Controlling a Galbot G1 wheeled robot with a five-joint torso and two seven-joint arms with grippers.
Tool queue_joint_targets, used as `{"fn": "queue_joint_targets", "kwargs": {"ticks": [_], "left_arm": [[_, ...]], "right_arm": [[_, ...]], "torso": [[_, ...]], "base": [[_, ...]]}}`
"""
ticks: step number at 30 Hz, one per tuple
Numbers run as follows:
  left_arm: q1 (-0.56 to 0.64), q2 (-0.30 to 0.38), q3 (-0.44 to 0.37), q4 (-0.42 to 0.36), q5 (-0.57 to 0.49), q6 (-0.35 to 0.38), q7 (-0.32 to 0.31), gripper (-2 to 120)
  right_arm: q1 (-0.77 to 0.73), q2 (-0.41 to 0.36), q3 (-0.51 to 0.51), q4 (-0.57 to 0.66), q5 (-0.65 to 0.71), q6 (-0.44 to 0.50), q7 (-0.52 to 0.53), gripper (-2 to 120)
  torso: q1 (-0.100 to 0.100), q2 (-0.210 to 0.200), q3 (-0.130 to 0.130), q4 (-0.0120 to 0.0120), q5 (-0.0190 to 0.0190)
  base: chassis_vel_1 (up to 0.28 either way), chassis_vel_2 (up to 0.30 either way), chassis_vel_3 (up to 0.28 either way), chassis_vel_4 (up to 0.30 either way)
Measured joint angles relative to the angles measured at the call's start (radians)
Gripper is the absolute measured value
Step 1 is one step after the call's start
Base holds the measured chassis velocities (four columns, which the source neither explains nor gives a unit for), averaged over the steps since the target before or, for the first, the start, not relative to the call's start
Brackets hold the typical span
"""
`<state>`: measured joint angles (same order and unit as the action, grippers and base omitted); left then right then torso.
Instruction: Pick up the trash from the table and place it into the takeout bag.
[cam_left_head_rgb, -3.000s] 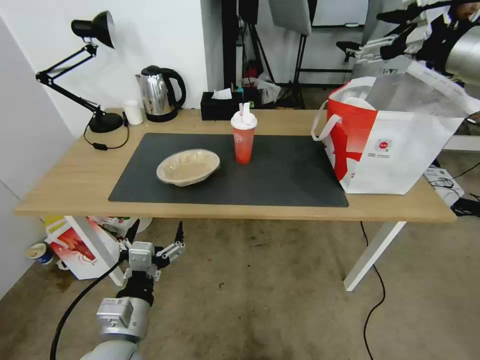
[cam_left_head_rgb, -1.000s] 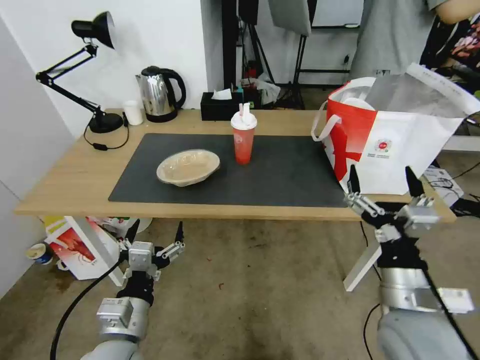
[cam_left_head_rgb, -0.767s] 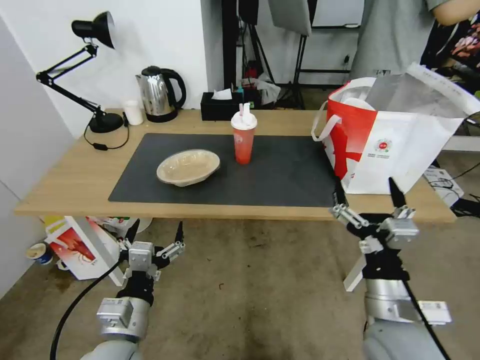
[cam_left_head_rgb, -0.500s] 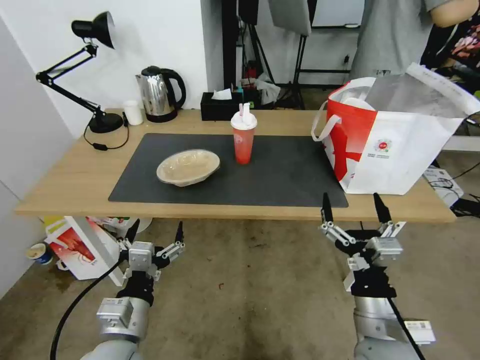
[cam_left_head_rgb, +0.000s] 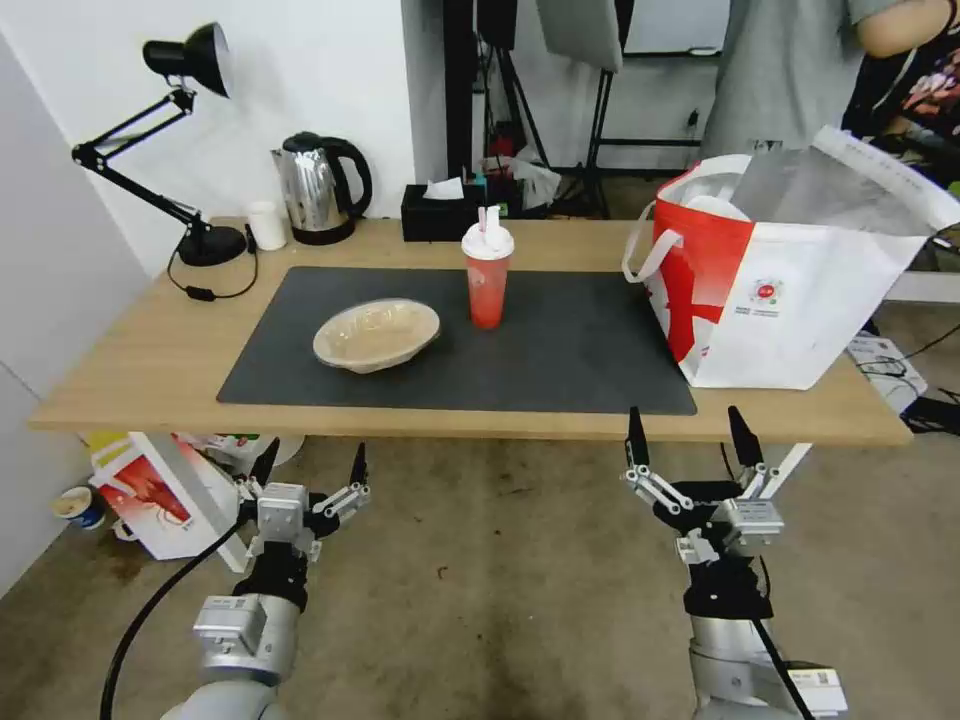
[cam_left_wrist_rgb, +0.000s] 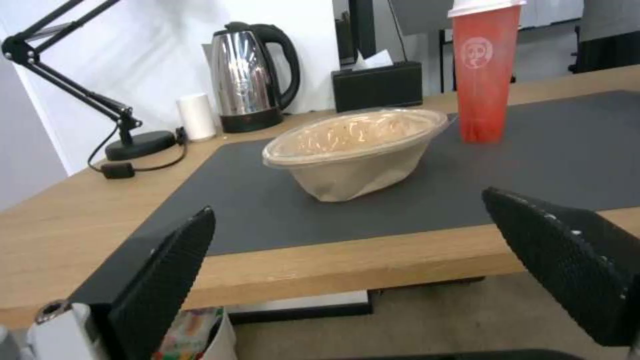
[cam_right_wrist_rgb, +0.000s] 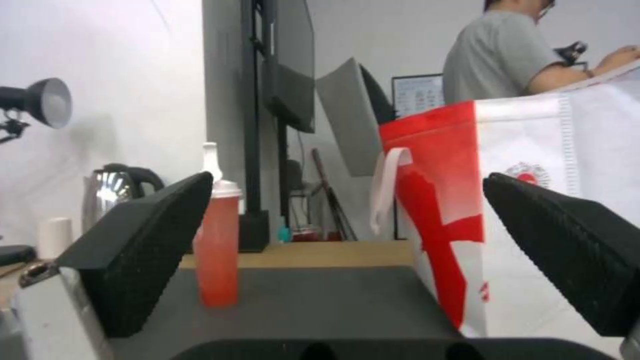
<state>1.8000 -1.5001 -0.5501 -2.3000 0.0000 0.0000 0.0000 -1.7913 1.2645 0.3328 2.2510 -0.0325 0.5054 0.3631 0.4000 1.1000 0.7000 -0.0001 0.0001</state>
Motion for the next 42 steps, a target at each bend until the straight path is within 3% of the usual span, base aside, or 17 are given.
{"fn": "queue_joint_targets", "kwargs": {"ticks": [37, 42], "left_arm": [[0.000, 0.000, 0.000, 0.000, 0.000, 0.000, 0.000, 100], [0.000, 0.000, 0.000, 0.000, 0.000, 0.000, 0.000, 100]], "right_arm": [[-0.029, -0.001, -0.029, -0.011, -0.041, 0.019, 0.058, 100], [0.016, -0.044, -0.033, 0.042, 0.051, -0.088, 0.025, 100]], "torso": [[0.000, 0.000, 0.000, 0.0000, -0.0001], [0.000, 0.000, 0.000, -0.0001, -0.0002]], "base": [[0.000, 0.000, 0.000, 0.000], [0.000, 0.000, 0.000, 0.000]]}}
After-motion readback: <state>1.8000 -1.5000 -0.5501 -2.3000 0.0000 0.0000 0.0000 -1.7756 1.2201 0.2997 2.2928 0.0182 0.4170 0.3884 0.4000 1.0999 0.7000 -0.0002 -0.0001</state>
